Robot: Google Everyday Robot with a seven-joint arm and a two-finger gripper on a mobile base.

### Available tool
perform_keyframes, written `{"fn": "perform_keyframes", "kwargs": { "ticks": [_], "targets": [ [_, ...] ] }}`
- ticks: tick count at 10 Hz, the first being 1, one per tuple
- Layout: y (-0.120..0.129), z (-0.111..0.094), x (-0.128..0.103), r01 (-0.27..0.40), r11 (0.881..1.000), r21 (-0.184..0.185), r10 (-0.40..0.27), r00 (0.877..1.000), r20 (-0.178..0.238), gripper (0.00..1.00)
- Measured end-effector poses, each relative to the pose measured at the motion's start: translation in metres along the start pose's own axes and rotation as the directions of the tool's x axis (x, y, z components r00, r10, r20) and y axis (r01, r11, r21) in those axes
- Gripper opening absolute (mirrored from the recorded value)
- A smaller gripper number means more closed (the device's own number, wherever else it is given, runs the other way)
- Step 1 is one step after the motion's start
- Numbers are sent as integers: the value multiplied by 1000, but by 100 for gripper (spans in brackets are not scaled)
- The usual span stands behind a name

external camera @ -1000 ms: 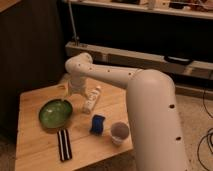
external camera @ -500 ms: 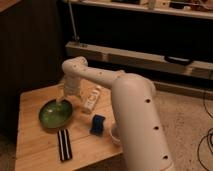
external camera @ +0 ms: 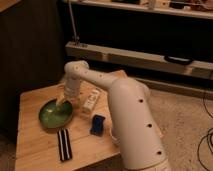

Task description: Drag the ceramic bowl in a circle

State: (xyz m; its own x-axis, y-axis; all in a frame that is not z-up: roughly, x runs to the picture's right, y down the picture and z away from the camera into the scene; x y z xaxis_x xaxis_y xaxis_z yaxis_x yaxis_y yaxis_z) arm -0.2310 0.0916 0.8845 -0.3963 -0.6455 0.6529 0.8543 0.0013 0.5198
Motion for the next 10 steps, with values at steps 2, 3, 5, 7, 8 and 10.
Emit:
{"fn": "perform_keyframes", "kwargs": {
  "ticks": [2,3,5,7,8,10],
  "targets": [
    [-6,6,-3,27,1000,-6,-27,1000,16,43],
    [-7,8,-5,44,998,-33,-43,999,26,33],
    [-20,13,-5,76,989,-130,-72,997,36,13],
    [-29,18,-5,105,975,-197,-96,994,56,0],
    [-30,19,-5,112,972,-208,-101,993,61,0],
    [-37,18,-4,129,966,-226,-118,991,60,0]
  ]
}}
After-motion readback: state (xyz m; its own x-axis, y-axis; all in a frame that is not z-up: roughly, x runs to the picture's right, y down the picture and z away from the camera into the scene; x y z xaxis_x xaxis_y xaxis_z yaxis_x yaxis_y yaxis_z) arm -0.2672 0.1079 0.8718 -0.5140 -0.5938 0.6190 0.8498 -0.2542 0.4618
